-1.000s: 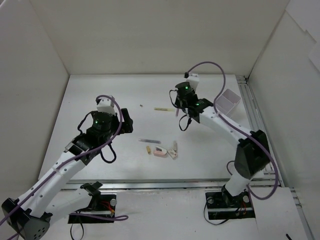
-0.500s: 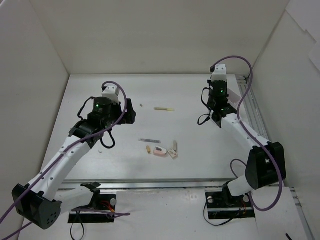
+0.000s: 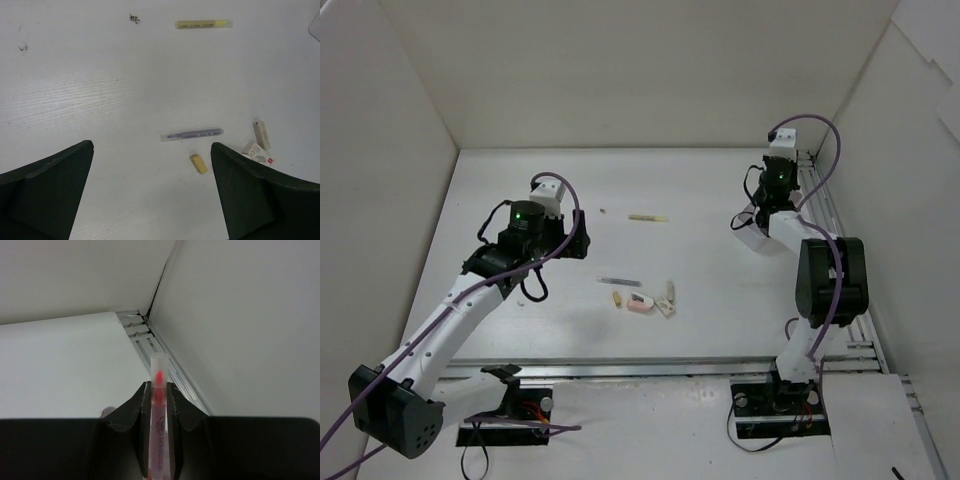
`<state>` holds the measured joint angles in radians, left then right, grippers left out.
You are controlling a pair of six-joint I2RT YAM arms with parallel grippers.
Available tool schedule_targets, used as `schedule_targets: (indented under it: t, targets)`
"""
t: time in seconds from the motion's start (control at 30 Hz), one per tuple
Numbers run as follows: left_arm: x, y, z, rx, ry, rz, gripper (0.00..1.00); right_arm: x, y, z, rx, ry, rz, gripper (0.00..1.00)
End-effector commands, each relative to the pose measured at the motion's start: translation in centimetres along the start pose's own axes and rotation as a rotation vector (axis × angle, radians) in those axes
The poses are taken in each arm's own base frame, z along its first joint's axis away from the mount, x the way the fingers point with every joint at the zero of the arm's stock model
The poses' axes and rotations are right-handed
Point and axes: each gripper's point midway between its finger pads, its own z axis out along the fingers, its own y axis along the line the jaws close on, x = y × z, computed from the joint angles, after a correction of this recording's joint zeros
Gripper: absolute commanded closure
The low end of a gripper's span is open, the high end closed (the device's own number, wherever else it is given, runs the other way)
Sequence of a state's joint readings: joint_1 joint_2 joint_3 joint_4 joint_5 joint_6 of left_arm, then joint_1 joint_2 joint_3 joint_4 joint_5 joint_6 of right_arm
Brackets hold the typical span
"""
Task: Sort the stationery into containers
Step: Place the pen in the storage box.
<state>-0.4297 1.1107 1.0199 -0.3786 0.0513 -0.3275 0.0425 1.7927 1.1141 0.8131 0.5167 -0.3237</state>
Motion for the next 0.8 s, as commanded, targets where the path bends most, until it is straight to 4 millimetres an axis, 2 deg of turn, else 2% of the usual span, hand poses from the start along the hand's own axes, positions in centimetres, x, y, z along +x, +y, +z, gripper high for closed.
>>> schedule_targets:
  t: [0.0,0.13,0.23,0.37,0.6,0.7,0.77]
  targets:
    - [-2.0,-0.1,-0.1,0.006,-0.063,0.022,0.0,-5.9,-2.3,1.1,0.134,-0.191,0.149,1.0]
    - [-2.3,0.1,0.3,0.001,-0.056,0.013,0.0,-5.8,-2.8,1.5,0.185,-0.215,0.187,1.0]
    - [-2.1,0.0,0.6,0.006,-0.047,0.011,0.0,-5.9,-3.2,0.9,0.196,-0.243,0.23,1.0]
    - [-1.9,0.0,0.9,0.007,-0.042,0.008,0.0,-4.6,-3.3,-0.4,0.197,-0.239,0.268,0.99]
    - [-1.5,0.1,1.0,0.003,-0.037,-0.003,0.0,-2.1,-2.8,-0.5,0.207,-0.209,0.279,0.96]
    - [-1.4,0.0,0.8,0.007,-0.039,-0.008,0.0,-2.1,-2.7,-0.9,0.213,-0.212,0.292,0.95]
    - [-1.3,0.0,0.6,0.012,-0.044,-0.012,0.0,-2.8,-2.6,-1.7,0.198,-0.227,0.306,0.91]
